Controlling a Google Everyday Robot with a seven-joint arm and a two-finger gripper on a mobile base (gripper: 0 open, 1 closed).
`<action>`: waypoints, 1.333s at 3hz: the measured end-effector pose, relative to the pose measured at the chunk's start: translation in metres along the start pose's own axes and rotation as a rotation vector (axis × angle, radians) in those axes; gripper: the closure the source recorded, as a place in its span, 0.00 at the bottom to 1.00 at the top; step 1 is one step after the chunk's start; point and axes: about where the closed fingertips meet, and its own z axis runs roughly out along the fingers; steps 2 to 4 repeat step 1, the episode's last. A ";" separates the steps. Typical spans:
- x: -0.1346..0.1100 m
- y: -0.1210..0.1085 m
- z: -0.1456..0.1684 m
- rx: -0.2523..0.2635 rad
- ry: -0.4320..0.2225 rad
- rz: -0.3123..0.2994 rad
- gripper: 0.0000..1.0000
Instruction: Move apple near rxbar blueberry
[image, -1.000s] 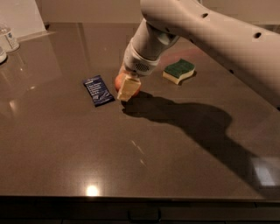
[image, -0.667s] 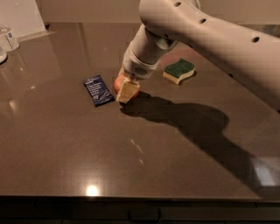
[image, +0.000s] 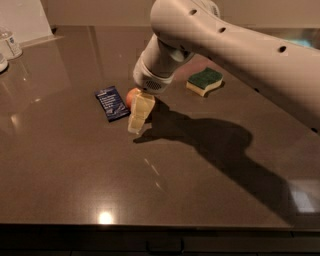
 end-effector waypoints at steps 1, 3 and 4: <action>0.000 0.000 0.000 0.000 0.000 0.000 0.00; 0.000 0.000 0.000 0.000 0.000 0.000 0.00; 0.000 0.000 0.000 0.000 0.000 0.000 0.00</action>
Offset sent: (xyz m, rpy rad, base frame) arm 0.0000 0.0000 0.0000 0.0000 0.0000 0.0000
